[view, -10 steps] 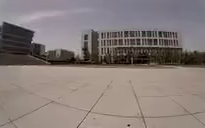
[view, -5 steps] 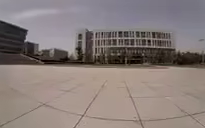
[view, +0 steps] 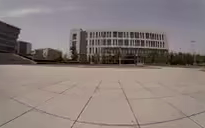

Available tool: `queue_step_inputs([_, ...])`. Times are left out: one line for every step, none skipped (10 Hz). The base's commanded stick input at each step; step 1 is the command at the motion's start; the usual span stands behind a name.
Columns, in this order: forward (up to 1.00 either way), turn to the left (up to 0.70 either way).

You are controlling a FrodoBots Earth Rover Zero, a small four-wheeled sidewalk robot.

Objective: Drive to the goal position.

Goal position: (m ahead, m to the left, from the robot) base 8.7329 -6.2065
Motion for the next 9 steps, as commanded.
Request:
queue_step_inputs([0.26,-0.53])
queue_step_inputs([0.26,-0.53])
queue_step_inputs([0.26,-0.52])
queue_step_inputs([0.25,-0.51])
queue_step_inputs([0.25,-0.51])
queue_step_inputs([0.25,-0.51])
queue_step_inputs([0.26,-0.52])
queue_step_inputs([0.25,-0.51])
queue_step_inputs([0.28,-0.56])
